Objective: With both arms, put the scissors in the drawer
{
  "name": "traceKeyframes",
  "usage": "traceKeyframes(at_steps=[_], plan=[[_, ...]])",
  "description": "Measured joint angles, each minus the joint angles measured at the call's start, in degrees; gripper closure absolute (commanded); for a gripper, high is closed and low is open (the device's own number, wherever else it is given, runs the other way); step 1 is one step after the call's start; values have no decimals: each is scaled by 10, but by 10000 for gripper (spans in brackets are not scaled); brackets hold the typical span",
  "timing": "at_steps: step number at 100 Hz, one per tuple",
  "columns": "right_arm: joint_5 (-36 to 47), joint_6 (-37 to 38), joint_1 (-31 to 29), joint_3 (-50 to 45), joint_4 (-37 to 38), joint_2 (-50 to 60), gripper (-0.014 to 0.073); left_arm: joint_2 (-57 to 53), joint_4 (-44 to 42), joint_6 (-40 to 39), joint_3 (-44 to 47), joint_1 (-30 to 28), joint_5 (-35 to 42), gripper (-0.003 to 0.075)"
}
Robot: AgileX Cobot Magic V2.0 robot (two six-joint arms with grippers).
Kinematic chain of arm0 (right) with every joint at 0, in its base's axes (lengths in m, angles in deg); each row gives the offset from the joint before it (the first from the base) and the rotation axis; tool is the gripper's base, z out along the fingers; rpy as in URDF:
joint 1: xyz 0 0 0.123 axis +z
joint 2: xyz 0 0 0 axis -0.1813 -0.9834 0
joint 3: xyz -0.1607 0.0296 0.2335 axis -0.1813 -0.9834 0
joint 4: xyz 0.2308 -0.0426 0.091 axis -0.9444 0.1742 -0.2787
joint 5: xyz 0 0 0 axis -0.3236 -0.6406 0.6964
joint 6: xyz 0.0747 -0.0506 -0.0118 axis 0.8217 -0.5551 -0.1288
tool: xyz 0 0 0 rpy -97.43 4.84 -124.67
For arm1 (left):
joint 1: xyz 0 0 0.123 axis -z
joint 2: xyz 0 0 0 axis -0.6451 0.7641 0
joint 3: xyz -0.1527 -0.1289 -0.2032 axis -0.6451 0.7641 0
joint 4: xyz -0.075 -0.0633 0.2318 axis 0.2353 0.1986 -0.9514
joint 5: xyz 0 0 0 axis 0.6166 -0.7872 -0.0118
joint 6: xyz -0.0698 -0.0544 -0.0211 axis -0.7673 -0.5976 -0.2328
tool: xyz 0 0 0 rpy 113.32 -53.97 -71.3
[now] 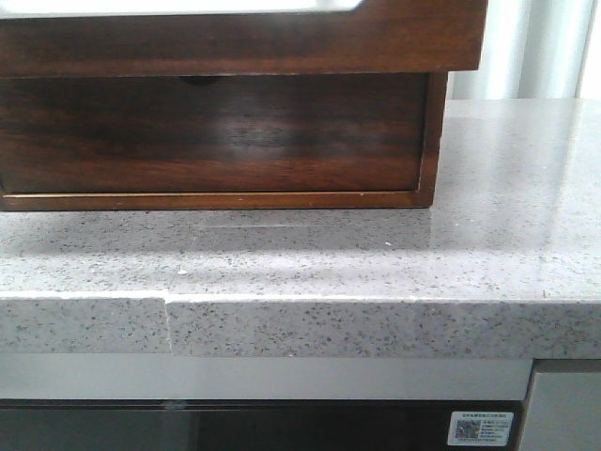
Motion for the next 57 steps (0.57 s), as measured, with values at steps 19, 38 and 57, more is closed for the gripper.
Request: traceKeyframes(at_steps=[19,38,57], plan=[[-2,-2,0,1,1,0,645,0,0,0,0,0,0,739],[-3,-4,0,1,1,0,645,0,0,0,0,0,0,739],[-3,-5,0,1,1,0,645,0,0,0,0,0,0,739]])
